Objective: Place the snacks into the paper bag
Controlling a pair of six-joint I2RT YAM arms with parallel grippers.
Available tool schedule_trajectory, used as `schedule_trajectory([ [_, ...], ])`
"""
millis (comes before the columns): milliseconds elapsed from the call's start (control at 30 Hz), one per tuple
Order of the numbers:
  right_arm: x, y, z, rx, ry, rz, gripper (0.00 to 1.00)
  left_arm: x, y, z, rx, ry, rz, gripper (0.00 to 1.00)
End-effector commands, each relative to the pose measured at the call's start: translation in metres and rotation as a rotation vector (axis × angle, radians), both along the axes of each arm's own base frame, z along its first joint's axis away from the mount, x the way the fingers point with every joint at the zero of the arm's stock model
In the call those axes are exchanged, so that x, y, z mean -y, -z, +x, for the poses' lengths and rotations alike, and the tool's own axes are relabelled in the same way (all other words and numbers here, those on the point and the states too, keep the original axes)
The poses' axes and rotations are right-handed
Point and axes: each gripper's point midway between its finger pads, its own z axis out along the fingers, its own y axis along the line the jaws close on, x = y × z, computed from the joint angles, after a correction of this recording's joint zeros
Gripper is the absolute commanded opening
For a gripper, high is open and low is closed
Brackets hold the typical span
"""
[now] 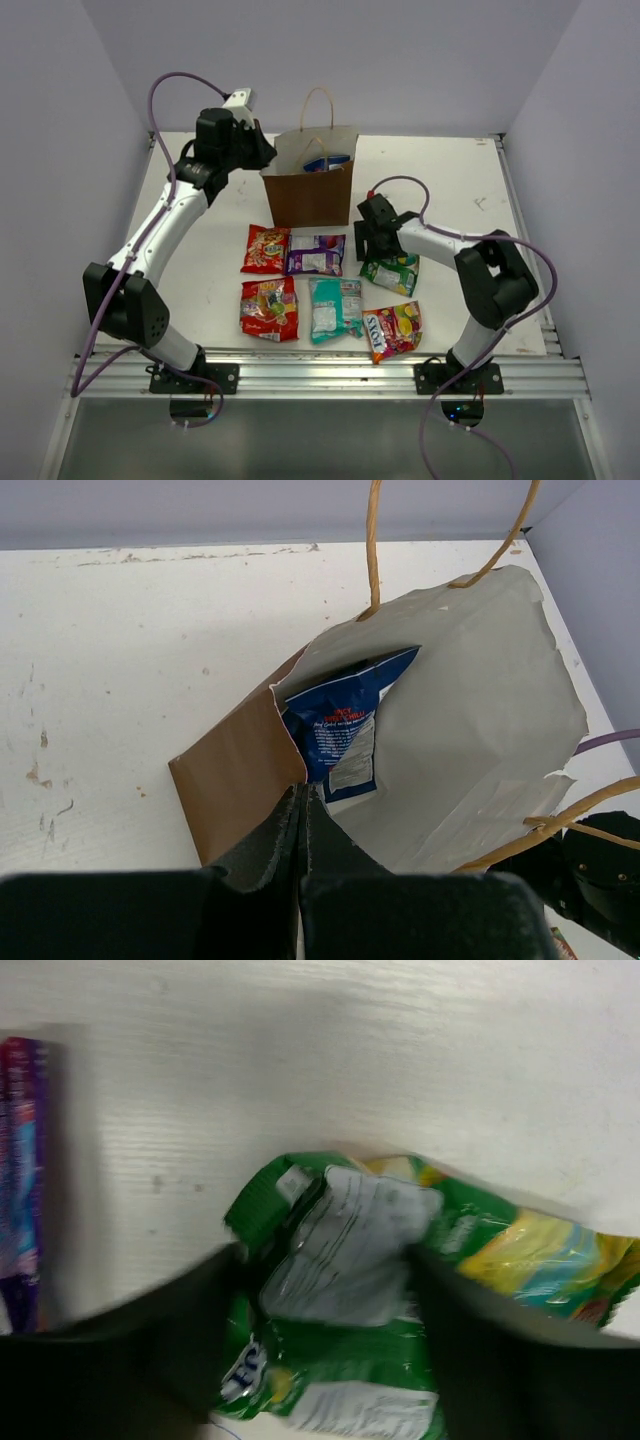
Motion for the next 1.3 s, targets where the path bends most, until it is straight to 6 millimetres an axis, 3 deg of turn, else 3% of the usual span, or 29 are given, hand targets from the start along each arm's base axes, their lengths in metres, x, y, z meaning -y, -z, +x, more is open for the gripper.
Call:
schedule_trajectory([
  [0,0.021,0.022,-0.024,-0.097,0.067,-0.039,0.47,-0.001,-0.019,-0.011,0.052,0.019,0.011,0.0],
  [33,0.025,0.02,-0.024,-0.095,0.08,-0.031,0.13,-0.002,-0.019,-0.011,0.05,0.018,0.014,0.0],
  [67,0.027,0.014,-0.022,-0.08,0.092,-0.035,0.0,-0.001,-0.019,-0.012,0.051,0.022,0.016,0.0],
  [133,0.027,-0.009,-0.011,-0.017,0.095,-0.034,0.0,-0.002,-0.021,-0.012,0.055,0.02,0.017,0.0],
  [167,0.025,-0.045,0.006,0.071,0.099,-0.024,0.0,-0.002,-0.021,-0.012,0.053,0.021,0.017,0.0],
  [200,0.024,-0.068,0.017,0.126,0.101,-0.014,0.0,-0.002,-0.021,-0.012,0.054,0.022,0.018,0.0],
  [233,0.012,-0.116,0.043,0.238,0.102,0.038,0.0,-0.001,-0.022,-0.013,0.055,0.023,0.017,0.0],
  [333,0.001,-0.213,0.077,0.44,0.1,0.109,0.0,-0.002,-0.024,-0.014,0.06,0.025,0.016,0.0],
  [367,-0.013,-0.272,0.097,0.558,0.089,0.183,0.0,-0.002,-0.024,-0.014,0.057,0.026,0.017,0.0],
  [400,-0.019,-0.299,0.107,0.611,0.083,0.216,0.0,-0.002,-0.025,-0.015,0.062,0.025,0.017,0.0],
  [433,-0.026,-0.358,0.116,0.727,0.079,0.294,0.0,-0.002,-0.026,-0.015,0.062,0.026,0.016,0.0],
  [467,-0.034,-0.38,0.121,0.768,0.066,0.339,0.0,-0.002,-0.026,-0.015,0.064,0.025,0.017,0.0],
  [500,-0.05,-0.379,0.134,0.758,0.036,0.37,0.0,-0.002,-0.027,-0.015,0.065,0.026,0.015,0.0],
  [533,-0.059,-0.391,0.139,0.777,0.019,0.408,0.0,-0.002,-0.026,-0.016,0.062,0.025,0.016,0.0],
  [567,-0.067,-0.419,0.143,0.83,0.015,0.474,0.0,-0.002,-0.026,-0.015,0.063,0.026,0.015,0.0],
  [600,-0.082,-0.411,0.152,0.806,-0.015,0.508,0.0,-0.002,-0.026,-0.016,0.061,0.029,0.013,0.0],
  [667,-0.099,-0.417,0.159,0.801,-0.025,0.594,0.0,-0.001,-0.026,-0.016,0.061,0.029,0.011,0.0],
  [800,-0.134,-0.377,0.164,0.694,-0.064,0.657,0.0,-0.002,-0.028,-0.016,0.063,0.025,0.008,0.0],
  [833,-0.141,-0.357,0.164,0.648,-0.069,0.666,0.0,-0.002,-0.028,-0.016,0.063,0.025,0.008,0.0],
  [933,-0.151,-0.325,0.163,0.577,-0.078,0.674,0.0,-0.002,-0.027,-0.016,0.061,0.025,0.008,0.0],
  [1000,-0.153,-0.316,0.163,0.561,-0.081,0.671,0.0,-0.001,-0.027,-0.015,0.064,0.024,0.004,0.0],
  [1100,-0.152,-0.324,0.161,0.579,-0.1,0.663,0.01,0.0,-0.025,-0.015,0.06,0.028,-0.005,0.0],
  [1133,-0.147,-0.341,0.157,0.609,-0.117,0.659,0.33,0.002,-0.025,-0.015,0.059,0.031,-0.009,0.0],
  [1167,-0.144,-0.356,0.153,0.639,-0.129,0.656,0.46,0.001,-0.026,-0.014,0.062,0.03,-0.01,0.0],
  [1233,-0.132,-0.388,0.142,0.717,-0.164,0.62,0.59,0.001,-0.027,-0.013,0.067,0.026,-0.01,0.0],
  [1267,-0.116,-0.421,0.125,0.787,-0.164,0.617,0.6,0.0,-0.027,-0.013,0.07,0.022,-0.007,0.0],
])
